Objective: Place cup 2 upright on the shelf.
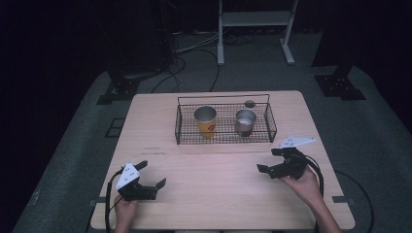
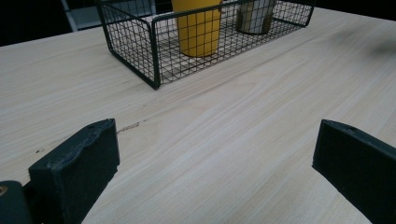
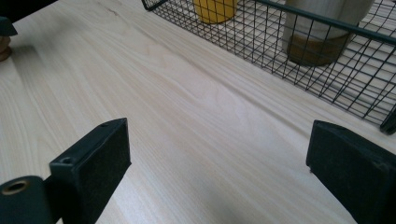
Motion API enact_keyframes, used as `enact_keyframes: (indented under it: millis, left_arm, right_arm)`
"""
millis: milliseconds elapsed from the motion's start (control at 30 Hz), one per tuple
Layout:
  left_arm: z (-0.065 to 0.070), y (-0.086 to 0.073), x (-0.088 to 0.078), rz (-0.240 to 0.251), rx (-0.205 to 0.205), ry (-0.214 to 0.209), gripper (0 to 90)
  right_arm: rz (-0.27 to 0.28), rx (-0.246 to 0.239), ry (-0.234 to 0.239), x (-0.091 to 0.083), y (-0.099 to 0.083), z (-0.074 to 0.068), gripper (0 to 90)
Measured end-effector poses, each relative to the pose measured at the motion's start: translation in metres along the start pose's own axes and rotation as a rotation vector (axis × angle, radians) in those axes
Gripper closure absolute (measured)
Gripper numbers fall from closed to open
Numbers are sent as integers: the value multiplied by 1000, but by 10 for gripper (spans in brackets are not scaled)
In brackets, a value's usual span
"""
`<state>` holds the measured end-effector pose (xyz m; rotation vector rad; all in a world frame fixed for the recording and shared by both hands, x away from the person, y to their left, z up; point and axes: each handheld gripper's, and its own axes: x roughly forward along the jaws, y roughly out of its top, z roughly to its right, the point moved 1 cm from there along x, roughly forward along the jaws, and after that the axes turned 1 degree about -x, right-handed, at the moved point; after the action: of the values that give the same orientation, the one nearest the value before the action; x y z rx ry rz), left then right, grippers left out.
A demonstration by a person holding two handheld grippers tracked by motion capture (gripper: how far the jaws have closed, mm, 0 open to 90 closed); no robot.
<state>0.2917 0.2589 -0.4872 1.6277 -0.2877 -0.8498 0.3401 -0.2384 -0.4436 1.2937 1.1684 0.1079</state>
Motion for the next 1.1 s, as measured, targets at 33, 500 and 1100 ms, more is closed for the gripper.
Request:
enact_keyframes:
  millis: [33,500,1100]
  left_arm:
    - [0,0,0,0,0,0,0]
    - [0,0,0,0,2,3,0]
    - [1,0,0,0,1,3,0]
  right_arm:
    - [0,0,0,0,0,0,55]
    - [6,11,-22,-7,-22,-3,55]
    - [44,38,-47,-18,-52,-6,55]
